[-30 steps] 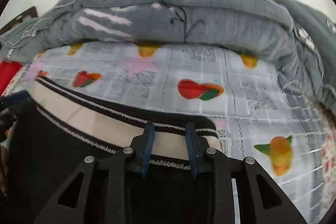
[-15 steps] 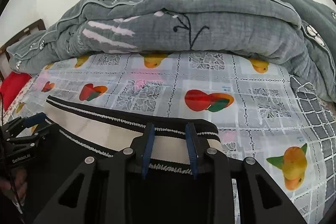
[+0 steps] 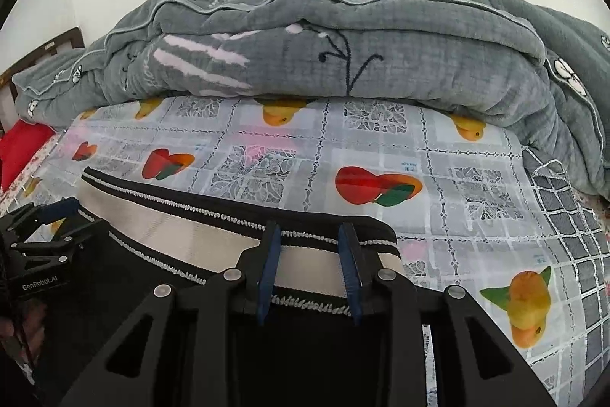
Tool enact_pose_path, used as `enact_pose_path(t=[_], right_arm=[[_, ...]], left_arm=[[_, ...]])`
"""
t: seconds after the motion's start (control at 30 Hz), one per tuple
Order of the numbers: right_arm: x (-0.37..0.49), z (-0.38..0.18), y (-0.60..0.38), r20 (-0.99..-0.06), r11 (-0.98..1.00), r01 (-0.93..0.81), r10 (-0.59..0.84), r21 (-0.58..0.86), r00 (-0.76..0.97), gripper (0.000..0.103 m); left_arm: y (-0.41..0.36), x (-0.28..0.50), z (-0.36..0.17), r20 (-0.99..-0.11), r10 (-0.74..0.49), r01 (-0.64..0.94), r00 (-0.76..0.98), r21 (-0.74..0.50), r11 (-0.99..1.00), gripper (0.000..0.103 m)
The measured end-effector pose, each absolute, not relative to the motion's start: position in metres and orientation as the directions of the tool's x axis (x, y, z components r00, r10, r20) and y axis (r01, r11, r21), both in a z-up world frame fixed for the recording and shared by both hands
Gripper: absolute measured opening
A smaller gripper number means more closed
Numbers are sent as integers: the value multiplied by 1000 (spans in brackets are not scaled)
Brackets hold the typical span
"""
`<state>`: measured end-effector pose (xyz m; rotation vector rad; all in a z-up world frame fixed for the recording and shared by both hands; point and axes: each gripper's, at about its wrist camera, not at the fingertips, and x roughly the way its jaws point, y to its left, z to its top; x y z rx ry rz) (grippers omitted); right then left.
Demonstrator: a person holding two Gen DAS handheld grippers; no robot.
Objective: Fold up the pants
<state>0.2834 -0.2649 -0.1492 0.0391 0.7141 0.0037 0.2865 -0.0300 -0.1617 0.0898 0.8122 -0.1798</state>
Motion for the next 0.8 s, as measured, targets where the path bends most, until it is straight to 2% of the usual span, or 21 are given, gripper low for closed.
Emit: enact_pose_path(t=[0.8], right_arm=[[288,-149,-260,-654,1000,1,8,13,756,32]], left_arm=[[-29,287,-163,-725,-111,166,679,4,986,79]])
